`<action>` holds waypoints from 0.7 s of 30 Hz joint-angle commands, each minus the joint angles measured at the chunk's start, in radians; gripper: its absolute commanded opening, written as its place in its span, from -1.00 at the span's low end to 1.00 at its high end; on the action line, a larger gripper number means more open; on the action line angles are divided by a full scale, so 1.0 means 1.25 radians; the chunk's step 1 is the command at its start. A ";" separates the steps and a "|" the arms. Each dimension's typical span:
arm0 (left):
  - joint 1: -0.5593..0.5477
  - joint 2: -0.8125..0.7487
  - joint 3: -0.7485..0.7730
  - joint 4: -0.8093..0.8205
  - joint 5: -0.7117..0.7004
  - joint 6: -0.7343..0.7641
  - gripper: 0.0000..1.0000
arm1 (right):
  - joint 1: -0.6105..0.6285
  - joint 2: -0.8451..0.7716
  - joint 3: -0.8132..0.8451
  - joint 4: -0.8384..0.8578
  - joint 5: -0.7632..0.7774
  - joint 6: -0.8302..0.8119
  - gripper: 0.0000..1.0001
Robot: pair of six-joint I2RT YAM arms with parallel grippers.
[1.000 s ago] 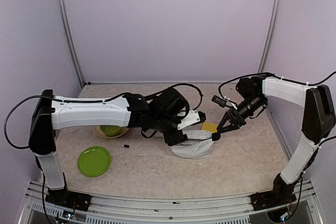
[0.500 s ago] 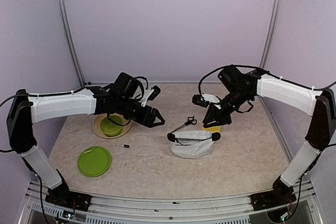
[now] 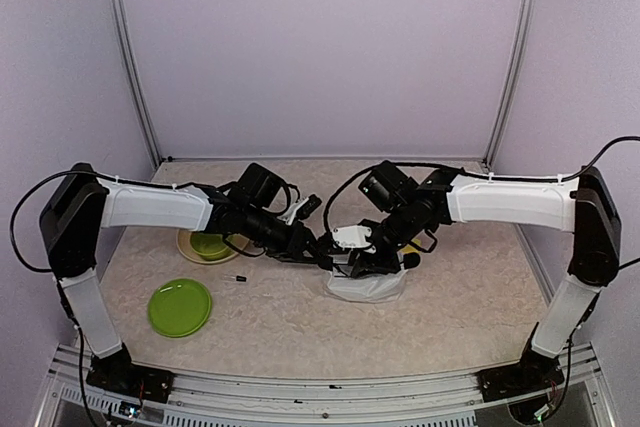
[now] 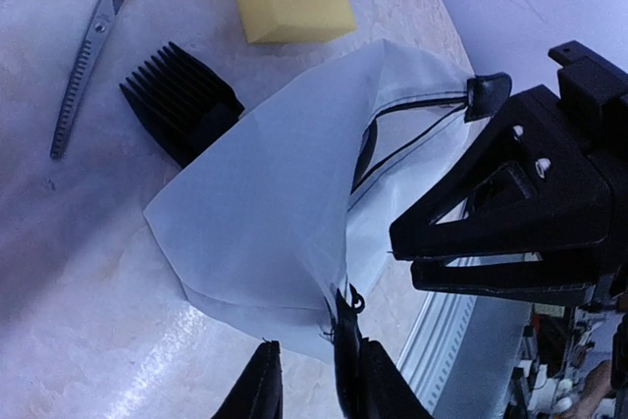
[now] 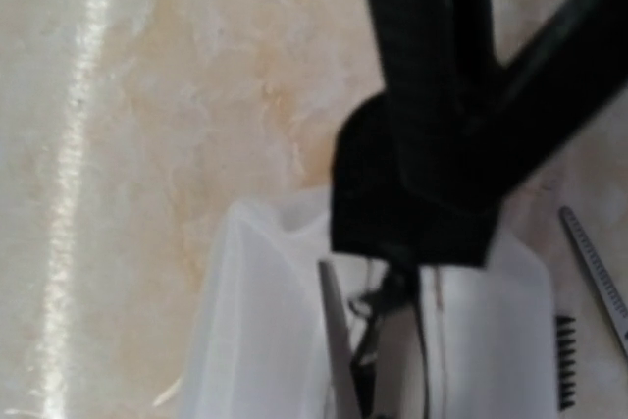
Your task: Sort the hair-cutting tools
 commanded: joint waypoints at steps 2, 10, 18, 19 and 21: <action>0.000 0.030 0.001 0.031 0.057 -0.008 -0.64 | 0.030 0.030 -0.034 0.074 0.071 -0.015 -0.46; 0.001 0.039 -0.003 0.035 0.064 -0.015 -0.90 | 0.038 0.058 -0.068 0.126 0.111 -0.023 -0.49; 0.009 0.044 -0.007 0.042 0.067 -0.015 -0.94 | 0.037 0.064 -0.091 0.174 0.141 -0.023 -0.68; 0.010 0.045 -0.008 0.043 0.069 -0.016 -0.94 | 0.037 0.065 -0.092 0.178 0.144 -0.023 -0.71; 0.013 0.044 -0.010 0.044 0.069 -0.015 -0.94 | 0.037 0.067 -0.093 0.179 0.147 -0.024 -0.82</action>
